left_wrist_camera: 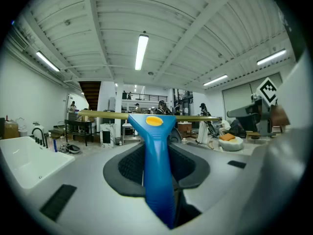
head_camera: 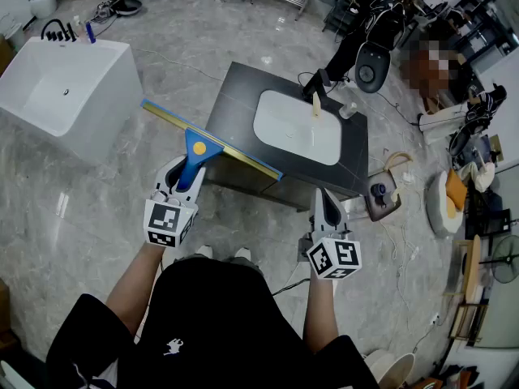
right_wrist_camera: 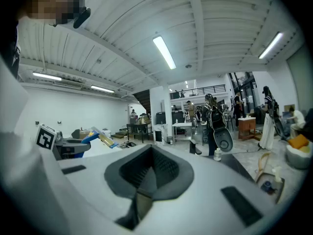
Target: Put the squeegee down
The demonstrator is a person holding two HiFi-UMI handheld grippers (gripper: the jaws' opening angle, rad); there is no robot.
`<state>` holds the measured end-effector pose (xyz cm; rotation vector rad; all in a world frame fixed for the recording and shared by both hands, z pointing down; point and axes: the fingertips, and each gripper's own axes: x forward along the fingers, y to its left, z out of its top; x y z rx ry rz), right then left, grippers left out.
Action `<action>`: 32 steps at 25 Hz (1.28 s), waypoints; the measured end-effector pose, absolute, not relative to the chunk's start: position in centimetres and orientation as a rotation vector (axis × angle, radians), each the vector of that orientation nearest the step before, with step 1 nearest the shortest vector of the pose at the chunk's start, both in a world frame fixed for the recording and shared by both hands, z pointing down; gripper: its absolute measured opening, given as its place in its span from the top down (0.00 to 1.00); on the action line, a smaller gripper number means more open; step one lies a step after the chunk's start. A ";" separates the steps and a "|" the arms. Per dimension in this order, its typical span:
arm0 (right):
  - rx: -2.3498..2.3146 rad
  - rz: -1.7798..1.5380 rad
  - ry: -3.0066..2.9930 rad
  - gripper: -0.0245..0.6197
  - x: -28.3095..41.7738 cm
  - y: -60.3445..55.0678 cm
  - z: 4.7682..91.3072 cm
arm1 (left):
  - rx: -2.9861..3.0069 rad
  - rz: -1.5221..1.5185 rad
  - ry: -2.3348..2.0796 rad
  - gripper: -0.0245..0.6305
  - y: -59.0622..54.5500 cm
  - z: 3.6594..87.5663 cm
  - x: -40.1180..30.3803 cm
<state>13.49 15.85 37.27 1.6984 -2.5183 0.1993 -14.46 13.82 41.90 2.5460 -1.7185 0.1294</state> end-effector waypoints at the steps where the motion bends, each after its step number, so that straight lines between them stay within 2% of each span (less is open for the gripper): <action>1: 1.695 0.196 -2.516 0.96 13.3 16.0 37.2 | 2.548 0.132 -1.717 0.77 13.9 41.9 -14.5; 32: 1.642 0.231 -2.515 0.96 10.2 15.4 38.0 | 2.480 0.126 -1.747 0.77 13.5 43.3 -17.5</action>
